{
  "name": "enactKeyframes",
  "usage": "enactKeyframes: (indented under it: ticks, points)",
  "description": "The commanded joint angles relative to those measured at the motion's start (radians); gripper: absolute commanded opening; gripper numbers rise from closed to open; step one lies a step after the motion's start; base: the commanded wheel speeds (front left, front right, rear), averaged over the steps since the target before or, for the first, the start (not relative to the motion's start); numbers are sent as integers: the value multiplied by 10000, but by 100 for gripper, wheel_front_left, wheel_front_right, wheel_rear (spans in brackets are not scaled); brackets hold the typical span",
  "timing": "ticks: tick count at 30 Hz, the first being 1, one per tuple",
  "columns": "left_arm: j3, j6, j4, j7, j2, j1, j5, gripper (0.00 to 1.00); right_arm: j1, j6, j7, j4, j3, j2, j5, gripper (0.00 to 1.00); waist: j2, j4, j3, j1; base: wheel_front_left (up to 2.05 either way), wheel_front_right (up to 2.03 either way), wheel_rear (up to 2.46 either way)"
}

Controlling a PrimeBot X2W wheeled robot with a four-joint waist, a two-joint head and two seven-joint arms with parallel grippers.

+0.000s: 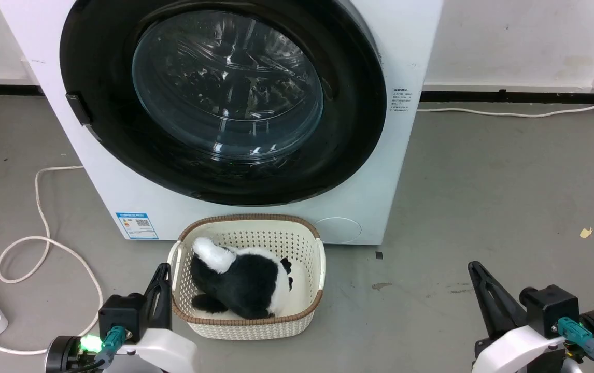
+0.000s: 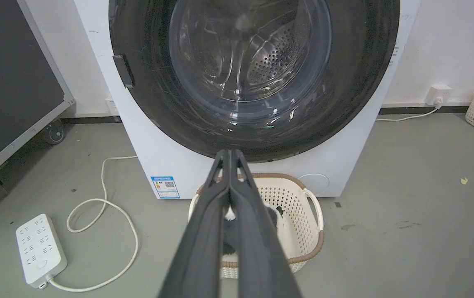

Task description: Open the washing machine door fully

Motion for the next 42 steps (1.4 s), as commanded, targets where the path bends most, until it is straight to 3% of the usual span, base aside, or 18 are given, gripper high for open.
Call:
enactKeyframes:
  ticks: [1,42]
  points:
    - [1,28,-39,3,6,-148,89,0,-122,-15,5,-47,-5,53,-74,0,0,0,0,0,0,0,0]
    - [1,28,-39,3,6,-148,89,0,-122,-15,5,-47,-5,53,-74,0,0,0,0,0,0,0,0]
